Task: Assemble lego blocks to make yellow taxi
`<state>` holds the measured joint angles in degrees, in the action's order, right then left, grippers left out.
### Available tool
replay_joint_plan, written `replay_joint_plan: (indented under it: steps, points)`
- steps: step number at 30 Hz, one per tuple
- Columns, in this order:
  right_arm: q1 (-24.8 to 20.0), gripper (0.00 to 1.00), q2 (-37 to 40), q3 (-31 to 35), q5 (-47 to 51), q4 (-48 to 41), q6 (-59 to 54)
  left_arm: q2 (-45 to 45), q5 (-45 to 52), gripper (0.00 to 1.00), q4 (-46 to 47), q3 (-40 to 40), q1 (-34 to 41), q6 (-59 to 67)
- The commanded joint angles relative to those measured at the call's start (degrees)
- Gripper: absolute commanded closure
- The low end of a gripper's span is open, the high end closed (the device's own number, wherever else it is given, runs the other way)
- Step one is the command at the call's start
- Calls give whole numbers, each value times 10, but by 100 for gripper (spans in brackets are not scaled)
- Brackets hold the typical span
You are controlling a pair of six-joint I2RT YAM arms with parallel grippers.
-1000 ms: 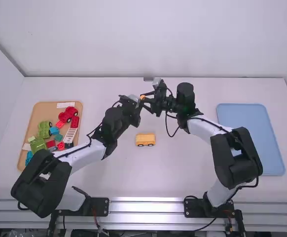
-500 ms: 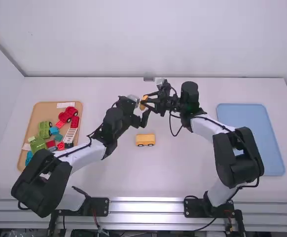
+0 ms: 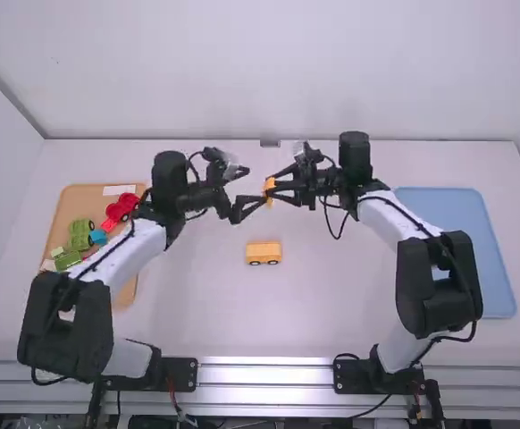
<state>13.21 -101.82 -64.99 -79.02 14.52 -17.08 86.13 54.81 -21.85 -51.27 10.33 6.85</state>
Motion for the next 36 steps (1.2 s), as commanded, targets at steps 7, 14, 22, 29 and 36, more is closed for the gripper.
replay_joint_plan:
  steps: [7,14,22,29,36]
  points:
    - [3,85,8,-17,-71,20,-27,68,241,7,4,-12,-1,108]
    - [10,85,8,-17,-70,20,-25,68,238,26,-27,-11,6,105]
    - [7,86,8,-17,-66,17,-25,68,238,44,-35,-13,-1,105]
    - [11,86,8,-17,-59,17,-25,68,238,56,-87,-12,15,60]
    - [7,86,8,-17,-49,15,-24,68,219,66,-71,-12,14,61]
